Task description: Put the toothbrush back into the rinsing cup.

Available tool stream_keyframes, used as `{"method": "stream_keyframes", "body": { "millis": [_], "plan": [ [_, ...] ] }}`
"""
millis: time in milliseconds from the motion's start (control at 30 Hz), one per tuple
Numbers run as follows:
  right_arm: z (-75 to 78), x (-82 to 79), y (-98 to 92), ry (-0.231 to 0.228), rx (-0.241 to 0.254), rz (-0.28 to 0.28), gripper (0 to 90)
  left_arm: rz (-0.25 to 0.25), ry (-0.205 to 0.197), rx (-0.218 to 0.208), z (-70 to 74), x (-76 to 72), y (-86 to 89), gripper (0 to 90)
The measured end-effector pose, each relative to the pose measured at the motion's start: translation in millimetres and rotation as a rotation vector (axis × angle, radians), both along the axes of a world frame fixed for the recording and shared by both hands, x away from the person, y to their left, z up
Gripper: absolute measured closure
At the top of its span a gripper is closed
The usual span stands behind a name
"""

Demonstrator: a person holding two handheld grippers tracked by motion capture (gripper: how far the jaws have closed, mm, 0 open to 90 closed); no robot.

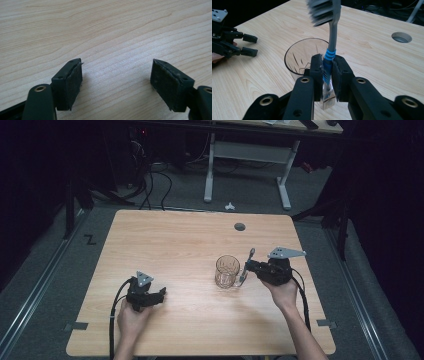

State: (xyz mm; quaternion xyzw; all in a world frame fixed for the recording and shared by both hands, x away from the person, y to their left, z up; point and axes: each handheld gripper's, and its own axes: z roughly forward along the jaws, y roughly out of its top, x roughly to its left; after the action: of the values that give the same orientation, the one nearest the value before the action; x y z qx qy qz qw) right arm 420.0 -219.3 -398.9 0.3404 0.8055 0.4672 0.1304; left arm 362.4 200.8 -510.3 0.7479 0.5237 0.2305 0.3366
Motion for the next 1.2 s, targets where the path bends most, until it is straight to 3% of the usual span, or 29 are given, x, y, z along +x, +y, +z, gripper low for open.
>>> {"method": "stream_keyframes", "body": {
  "millis": [1200],
  "plan": [
    [-13.2,5.3,7.0,0.048,-0.034,0.007,79.5,0.0,0.0,0.0,0.0,0.0,0.0,26.1]
  ]
}}
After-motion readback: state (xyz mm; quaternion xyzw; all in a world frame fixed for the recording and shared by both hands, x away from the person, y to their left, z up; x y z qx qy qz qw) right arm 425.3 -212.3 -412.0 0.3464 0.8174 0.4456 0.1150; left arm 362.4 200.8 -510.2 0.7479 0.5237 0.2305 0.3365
